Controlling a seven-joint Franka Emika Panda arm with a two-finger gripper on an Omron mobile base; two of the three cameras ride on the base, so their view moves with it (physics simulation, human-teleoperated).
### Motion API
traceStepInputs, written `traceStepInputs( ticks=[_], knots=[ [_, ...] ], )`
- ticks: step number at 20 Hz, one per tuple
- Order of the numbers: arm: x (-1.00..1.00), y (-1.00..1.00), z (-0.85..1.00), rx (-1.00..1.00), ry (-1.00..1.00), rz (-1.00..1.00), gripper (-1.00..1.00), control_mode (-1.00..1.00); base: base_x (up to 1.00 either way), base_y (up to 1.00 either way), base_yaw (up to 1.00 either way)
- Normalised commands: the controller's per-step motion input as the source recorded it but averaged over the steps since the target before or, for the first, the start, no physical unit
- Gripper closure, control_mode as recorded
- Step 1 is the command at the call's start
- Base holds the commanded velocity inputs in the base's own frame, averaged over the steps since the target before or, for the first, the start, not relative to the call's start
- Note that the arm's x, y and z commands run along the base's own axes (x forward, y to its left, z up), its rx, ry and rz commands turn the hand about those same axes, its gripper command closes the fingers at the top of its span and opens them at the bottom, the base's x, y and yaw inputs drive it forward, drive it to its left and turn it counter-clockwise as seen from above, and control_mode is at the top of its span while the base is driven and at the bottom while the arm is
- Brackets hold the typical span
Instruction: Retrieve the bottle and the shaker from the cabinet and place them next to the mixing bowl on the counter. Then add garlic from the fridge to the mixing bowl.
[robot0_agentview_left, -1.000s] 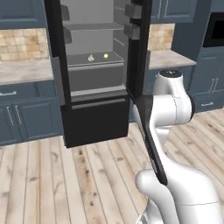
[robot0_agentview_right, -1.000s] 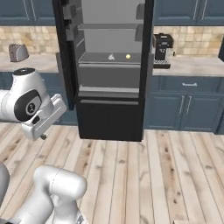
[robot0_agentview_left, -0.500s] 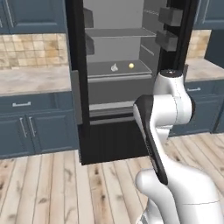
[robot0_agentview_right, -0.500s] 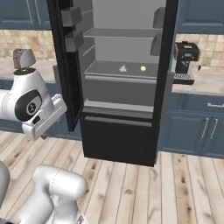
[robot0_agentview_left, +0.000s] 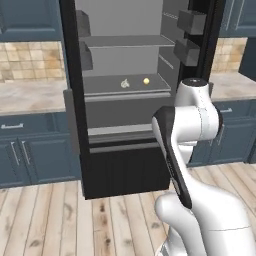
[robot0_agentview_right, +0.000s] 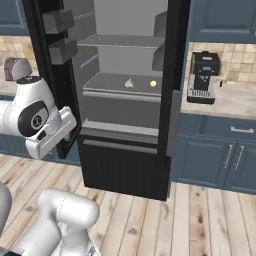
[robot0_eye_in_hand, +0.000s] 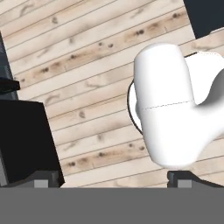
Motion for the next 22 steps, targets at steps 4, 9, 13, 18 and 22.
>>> traceStepInputs(
  ticks=[4,9,13,18,22],
  knots=[
    [0.0,0.0,0.0,0.0,0.0,0.0,-1.0,1.0,0.0,0.0,-0.03],
    [0.0,0.0,0.0,0.0,0.0,0.0,-1.0,1.0,0.01,0.08,-0.34],
    [0.0,0.0,0.0,0.0,0.0,0.0,-1.0,1.0,0.11,0.2,-0.19],
    [0.0,0.0,0.0,0.0,0.0,0.0,-1.0,1.0,0.54,0.24,-0.13],
    [0.0,0.0,0.0,0.0,0.0,0.0,-1.0,1.0,0.77,0.55,-0.17]
  ],
)
